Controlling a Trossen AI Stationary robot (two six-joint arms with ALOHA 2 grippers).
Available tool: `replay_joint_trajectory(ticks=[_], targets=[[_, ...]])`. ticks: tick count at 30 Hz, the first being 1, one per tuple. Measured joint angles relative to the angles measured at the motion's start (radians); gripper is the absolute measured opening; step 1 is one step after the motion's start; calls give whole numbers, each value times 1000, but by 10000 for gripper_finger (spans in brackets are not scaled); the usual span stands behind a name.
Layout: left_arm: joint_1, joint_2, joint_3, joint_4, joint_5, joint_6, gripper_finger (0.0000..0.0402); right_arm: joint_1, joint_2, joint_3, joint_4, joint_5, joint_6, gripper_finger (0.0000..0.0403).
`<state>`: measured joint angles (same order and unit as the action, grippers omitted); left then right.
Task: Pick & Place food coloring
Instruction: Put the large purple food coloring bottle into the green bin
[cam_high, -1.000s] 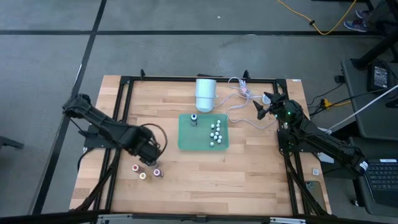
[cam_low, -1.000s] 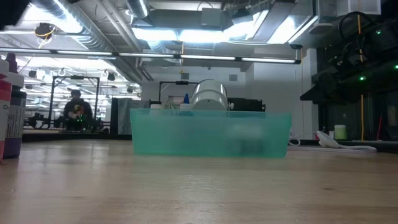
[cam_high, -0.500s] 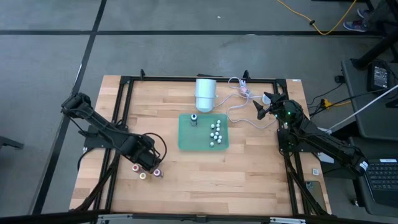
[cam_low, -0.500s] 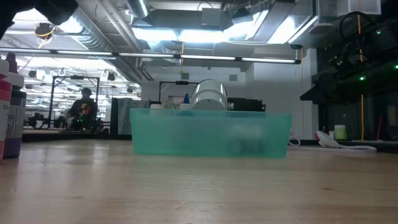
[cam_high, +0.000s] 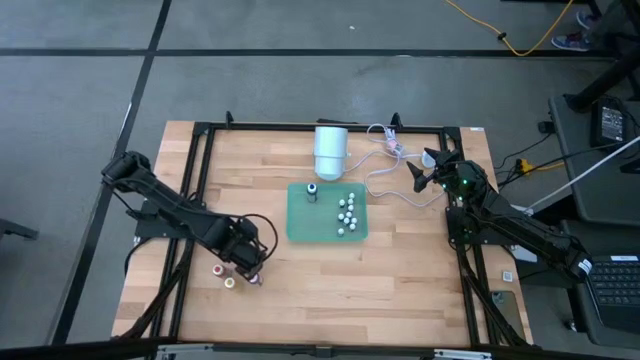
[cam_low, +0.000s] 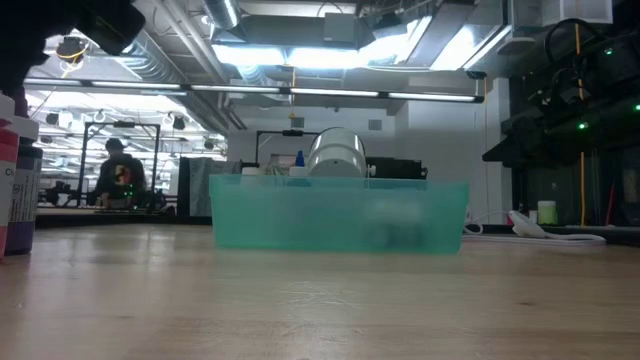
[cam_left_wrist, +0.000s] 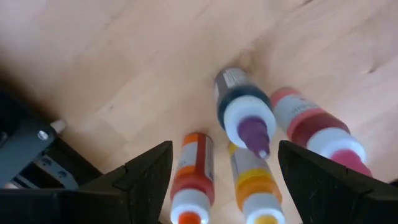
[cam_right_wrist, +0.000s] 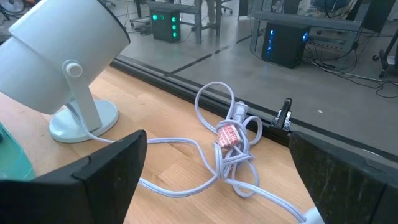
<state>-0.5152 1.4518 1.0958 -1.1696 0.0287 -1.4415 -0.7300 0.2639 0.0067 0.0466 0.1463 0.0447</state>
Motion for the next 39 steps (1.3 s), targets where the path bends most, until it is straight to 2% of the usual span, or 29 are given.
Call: replay_joint_trajectory(ticks=[12,24,29,39], targets=[[40,57,0,44,-10,85,283,0,0,0,0,0,0,393],[40,86,0,86,1,91,274,0,0,0,0,0,0,393],[40,86,0,86,-3,86,234,0,0,0,0,0,0,393],[46,85,0,85,-2,86,115,0,0,0,0,0,0,393]])
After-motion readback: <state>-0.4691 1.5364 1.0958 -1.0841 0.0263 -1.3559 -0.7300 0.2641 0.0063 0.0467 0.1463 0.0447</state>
